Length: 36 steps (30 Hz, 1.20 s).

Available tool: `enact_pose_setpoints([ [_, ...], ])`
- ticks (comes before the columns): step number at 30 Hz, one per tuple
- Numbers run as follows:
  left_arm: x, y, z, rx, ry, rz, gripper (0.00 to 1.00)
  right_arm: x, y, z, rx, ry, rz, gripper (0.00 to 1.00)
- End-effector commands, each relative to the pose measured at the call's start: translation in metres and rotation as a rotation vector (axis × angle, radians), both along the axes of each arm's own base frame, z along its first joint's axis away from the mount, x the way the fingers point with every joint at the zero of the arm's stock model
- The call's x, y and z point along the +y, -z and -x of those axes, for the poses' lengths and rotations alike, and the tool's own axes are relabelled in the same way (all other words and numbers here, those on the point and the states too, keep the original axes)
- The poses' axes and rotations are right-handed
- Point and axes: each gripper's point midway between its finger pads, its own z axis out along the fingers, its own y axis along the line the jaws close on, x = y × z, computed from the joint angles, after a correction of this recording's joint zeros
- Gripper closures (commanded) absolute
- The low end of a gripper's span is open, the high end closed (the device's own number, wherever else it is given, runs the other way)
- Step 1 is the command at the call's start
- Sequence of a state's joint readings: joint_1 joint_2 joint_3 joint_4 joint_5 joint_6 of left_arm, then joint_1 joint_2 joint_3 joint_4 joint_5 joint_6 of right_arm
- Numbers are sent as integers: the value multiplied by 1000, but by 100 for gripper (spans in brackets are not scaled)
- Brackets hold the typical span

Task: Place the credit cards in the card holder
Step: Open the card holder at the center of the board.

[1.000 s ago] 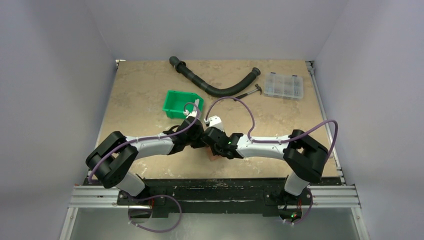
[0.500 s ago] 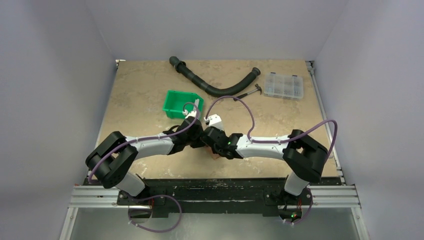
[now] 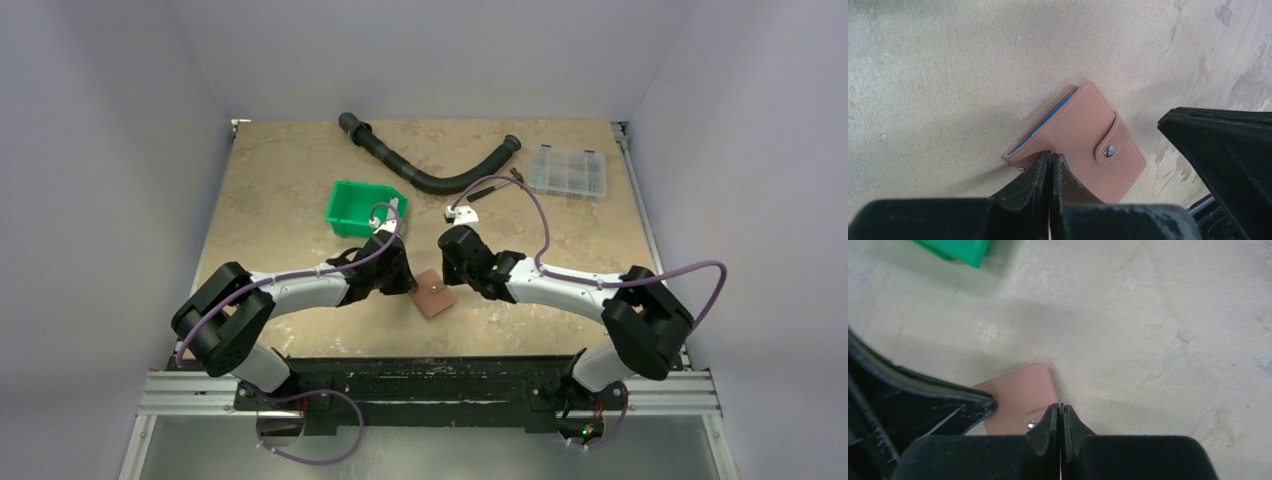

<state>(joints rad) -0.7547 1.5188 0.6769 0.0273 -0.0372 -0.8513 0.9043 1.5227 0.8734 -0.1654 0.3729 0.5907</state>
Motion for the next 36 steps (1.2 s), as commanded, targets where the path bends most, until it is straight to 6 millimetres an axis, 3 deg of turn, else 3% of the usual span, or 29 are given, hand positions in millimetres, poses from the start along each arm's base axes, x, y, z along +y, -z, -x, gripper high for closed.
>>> enact_pose_setpoints([
  [1, -3, -3, 8, 23, 117, -39, 100, 33, -23, 18, 26, -187, -204, 91],
  [6, -33, -36, 13, 38, 178, 132, 97, 23, -25, 32, 86, -219, -175, 62],
  [10, -36, -38, 13, 110, 115, 182, 92, 9, -24, 35, 123, -191, -94, 48],
  [14, -19, -17, 9, 237, -12, 171, 97, -4, -19, 31, 152, -163, 17, 46],
  [18, -5, 5, 8, 314, -83, 163, 96, -1, -18, 28, 174, -165, 48, 47],
  [20, -3, 12, 9, 333, -93, 168, 90, 2, -19, 24, 172, -162, 54, 46],
  [24, 4, 25, 9, 342, -115, 138, 68, 9, -10, 19, 191, -167, 68, 44],
  [28, 13, 33, 11, 341, -135, 90, 59, 12, -2, 15, 213, -161, 102, 44],
  [36, 36, 44, 13, 321, -176, -13, 64, 14, 2, 4, 170, -151, 144, 46],
])
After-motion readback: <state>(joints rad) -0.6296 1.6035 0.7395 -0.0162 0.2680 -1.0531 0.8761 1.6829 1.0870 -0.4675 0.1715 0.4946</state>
